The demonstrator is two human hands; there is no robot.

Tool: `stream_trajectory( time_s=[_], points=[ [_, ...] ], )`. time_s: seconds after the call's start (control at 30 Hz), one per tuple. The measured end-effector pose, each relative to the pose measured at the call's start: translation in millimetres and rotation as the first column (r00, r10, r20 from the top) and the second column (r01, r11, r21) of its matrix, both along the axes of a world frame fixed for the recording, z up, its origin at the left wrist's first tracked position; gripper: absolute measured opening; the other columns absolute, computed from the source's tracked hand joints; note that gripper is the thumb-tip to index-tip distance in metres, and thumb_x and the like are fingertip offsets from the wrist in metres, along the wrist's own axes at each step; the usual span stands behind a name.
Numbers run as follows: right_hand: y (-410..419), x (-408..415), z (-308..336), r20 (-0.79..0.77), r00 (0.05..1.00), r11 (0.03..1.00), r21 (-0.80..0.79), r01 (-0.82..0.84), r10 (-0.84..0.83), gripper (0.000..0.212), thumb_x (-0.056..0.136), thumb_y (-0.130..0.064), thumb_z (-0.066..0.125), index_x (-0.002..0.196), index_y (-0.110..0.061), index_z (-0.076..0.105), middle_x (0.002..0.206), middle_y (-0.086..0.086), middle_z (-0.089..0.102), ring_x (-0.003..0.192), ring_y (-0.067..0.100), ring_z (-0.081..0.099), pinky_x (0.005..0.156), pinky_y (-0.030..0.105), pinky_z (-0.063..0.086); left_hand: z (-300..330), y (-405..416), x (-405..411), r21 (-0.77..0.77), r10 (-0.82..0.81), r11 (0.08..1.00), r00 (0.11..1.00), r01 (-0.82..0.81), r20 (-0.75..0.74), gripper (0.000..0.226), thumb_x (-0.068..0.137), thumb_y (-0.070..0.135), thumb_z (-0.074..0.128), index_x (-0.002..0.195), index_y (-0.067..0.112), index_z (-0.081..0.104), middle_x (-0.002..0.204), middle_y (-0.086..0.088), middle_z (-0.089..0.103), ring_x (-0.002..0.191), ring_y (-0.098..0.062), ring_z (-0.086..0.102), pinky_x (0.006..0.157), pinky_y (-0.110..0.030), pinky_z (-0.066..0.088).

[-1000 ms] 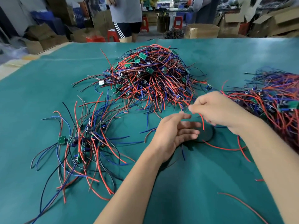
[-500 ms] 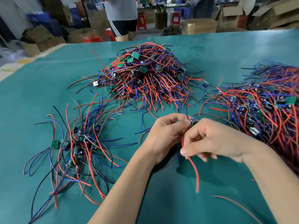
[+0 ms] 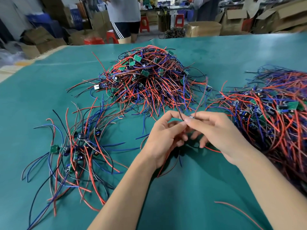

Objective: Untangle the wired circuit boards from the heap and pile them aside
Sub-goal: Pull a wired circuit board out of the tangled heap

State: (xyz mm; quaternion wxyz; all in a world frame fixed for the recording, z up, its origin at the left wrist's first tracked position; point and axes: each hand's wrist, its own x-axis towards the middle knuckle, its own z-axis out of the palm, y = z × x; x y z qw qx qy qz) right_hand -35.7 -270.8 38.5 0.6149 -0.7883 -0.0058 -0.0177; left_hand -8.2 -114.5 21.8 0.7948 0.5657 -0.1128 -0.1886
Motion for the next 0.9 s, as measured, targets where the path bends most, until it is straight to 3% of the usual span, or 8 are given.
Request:
stream_trajectory(
  time_s=[0.1, 0.23, 0.33, 0.43, 0.67, 0.9],
  points=[
    [-2, 3, -3, 0.023, 0.996, 0.995, 0.051, 0.083, -0.084, 0.005, 0.091, -0.025, 0.077, 0.090, -0.026, 0.081, 0.081, 0.000, 0.076, 0.068, 0.011, 0.065, 0.046, 0.024, 0.045, 0, 0, 0, -0.009, 0.005, 1.000, 1.000, -0.005, 0.004, 0.015, 0.095, -0.001, 0.057, 0.096, 0.014, 0.057, 0.078, -0.007, 0.065, 0.059, -0.012, 0.059, 0.051, -0.018, 0.042],
    [-4, 6, -5, -0.006, 0.989, 0.963, 0.228, 0.146, -0.149, 0.011, 0.085, -0.004, 0.076, 0.088, -0.013, 0.082, 0.093, 0.005, 0.078, 0.070, 0.012, 0.064, 0.050, 0.020, 0.045, 0, 1, 0, -0.076, -0.012, 0.997, 1.000, 0.012, 0.008, 0.018, 0.093, -0.010, 0.053, 0.095, 0.006, 0.061, 0.095, -0.019, 0.062, 0.076, -0.018, 0.069, 0.062, -0.020, 0.052],
    [-4, 7, -4, -0.039, 0.988, 0.890, 0.431, 0.150, -0.147, 0.014, 0.079, -0.003, 0.077, 0.092, -0.007, 0.077, 0.098, 0.008, 0.077, 0.076, 0.017, 0.067, 0.056, 0.018, 0.050, 1, 1, 0, -0.109, 0.002, 0.994, 0.999, -0.007, -0.044, 0.027, 0.092, -0.013, 0.049, 0.079, 0.004, 0.066, 0.098, -0.017, 0.072, 0.082, -0.023, 0.071, 0.070, -0.024, 0.057],
    [-5, 7, -1, -0.051, 0.994, 0.837, 0.535, 0.112, -0.101, 0.025, 0.072, -0.005, 0.074, 0.096, -0.006, 0.072, 0.095, 0.008, 0.076, 0.072, 0.011, 0.065, 0.058, 0.017, 0.051, 2, 0, 1, -0.120, -0.002, 0.993, 0.996, -0.009, -0.087, 0.029, 0.088, -0.012, 0.044, 0.081, 0.000, 0.069, 0.098, -0.021, 0.070, 0.084, -0.028, 0.072, 0.071, -0.027, 0.058],
    [-1, 3, 3, -0.064, 0.997, 0.859, 0.512, 0.005, 0.032, 0.026, 0.069, -0.003, 0.070, 0.090, -0.014, 0.061, 0.104, 0.014, 0.078, 0.054, 0.008, 0.051, 0.045, 0.017, 0.035, 3, 2, 0, -0.085, -0.097, 0.993, 0.989, 0.088, -0.111, 0.012, 0.096, 0.011, 0.058, 0.105, 0.006, 0.064, 0.080, -0.008, 0.065, 0.065, -0.016, 0.063, 0.061, -0.023, 0.053],
    [0, 2, 4, -0.069, 0.998, 0.898, 0.440, 0.031, -0.001, 0.019, 0.089, 0.007, 0.058, 0.091, -0.011, 0.063, 0.108, 0.016, 0.077, 0.055, 0.012, 0.053, 0.043, 0.019, 0.037, 2, 1, 0, -0.049, -0.124, 0.992, 0.989, 0.120, -0.083, 0.012, 0.096, 0.020, 0.060, 0.090, 0.010, 0.063, 0.073, -0.003, 0.062, 0.051, -0.007, 0.044, 0.046, -0.015, 0.035]
  ],
)
